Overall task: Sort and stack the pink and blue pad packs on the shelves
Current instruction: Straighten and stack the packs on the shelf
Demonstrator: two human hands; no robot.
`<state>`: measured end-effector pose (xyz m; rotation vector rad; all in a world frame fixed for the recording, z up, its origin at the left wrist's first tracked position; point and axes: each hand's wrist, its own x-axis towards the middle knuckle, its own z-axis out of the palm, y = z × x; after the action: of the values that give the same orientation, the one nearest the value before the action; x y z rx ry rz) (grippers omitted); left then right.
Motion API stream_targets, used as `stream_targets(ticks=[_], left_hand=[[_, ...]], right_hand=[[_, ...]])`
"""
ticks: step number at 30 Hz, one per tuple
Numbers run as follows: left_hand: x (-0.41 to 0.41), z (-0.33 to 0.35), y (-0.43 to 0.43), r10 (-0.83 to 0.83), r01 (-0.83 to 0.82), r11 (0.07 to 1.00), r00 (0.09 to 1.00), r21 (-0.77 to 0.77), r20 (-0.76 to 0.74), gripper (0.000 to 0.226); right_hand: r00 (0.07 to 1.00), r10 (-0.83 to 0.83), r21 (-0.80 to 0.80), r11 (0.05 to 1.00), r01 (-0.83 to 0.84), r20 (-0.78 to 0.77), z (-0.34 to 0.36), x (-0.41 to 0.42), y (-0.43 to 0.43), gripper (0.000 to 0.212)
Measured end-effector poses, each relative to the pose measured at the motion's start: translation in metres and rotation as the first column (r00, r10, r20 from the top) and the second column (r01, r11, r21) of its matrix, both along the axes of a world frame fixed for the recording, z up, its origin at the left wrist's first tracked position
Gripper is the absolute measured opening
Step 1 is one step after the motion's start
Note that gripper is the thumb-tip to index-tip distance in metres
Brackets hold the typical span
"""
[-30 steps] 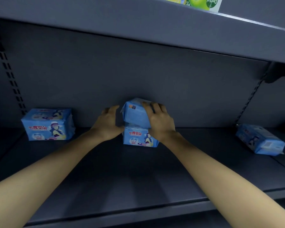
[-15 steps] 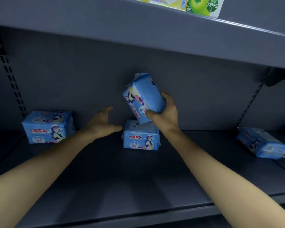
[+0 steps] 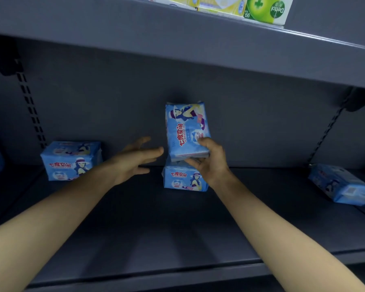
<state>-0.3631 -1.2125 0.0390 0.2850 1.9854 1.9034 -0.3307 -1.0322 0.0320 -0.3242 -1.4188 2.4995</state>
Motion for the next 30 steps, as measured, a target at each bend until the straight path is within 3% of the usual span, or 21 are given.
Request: stream_targets(ticks=[5,7,11,14,16,18,22,25,27,30], left_hand=[[0.008,-0.005,0.004,0.015,-0.019,0.998,0.997,0.054,0.075,0.084],[0.013,-0.006,0.005,0.031,-0.048,0.992,0.989,0.117,0.143,0.07],[0.024,-0.007,0.009,0.039,-0.115,0.955,0.962,0.273,0.269,0.021],[0.033,-0.009,0.013,0.036,-0.123,0.944,0.961,0.306,0.274,0.027],[0.036,-0.012,0.015,0.048,-0.133,0.94,0.963,0.314,0.265,0.038],[0.038,-0.013,0.016,0.096,-0.189,0.916,0.96,0.354,0.264,0.036],[0.038,-0.016,0.015,0.225,-0.324,0.851,0.936,0.414,0.269,0.037],[0.037,-0.018,0.004,0.341,-0.399,0.836,0.915,0.375,0.215,0.045],[0.037,-0.017,-0.004,0.361,-0.405,0.835,0.914,0.372,0.185,0.035],[0.037,-0.017,-0.017,0.366,-0.39,0.854,0.921,0.344,0.134,0.025]], right_hand=[[0.993,0.099,-0.123,0.987,-0.106,-0.059,-0.006,0.006,-0.014,0.018],[0.986,0.124,-0.188,0.972,-0.143,-0.109,-0.01,0.008,-0.024,0.02],[0.975,0.122,-0.285,0.943,-0.172,-0.184,-0.015,0.01,-0.04,0.02],[0.966,0.143,-0.352,0.912,-0.212,-0.214,-0.02,0.013,-0.054,0.021],[0.962,0.156,-0.373,0.898,-0.232,-0.224,-0.025,0.013,-0.065,0.041],[0.962,0.184,-0.384,0.889,-0.25,-0.202,-0.029,0.014,-0.076,0.056],[0.959,0.237,-0.322,0.906,-0.276,-0.154,-0.033,0.018,-0.09,0.051],[0.946,0.314,-0.159,0.933,-0.324,-0.084,-0.036,0.023,-0.089,0.037],[0.943,0.331,-0.066,0.941,-0.331,-0.009,-0.037,0.025,-0.084,0.029],[0.966,0.253,-0.01,0.967,-0.253,0.043,-0.033,0.021,-0.076,0.038]])
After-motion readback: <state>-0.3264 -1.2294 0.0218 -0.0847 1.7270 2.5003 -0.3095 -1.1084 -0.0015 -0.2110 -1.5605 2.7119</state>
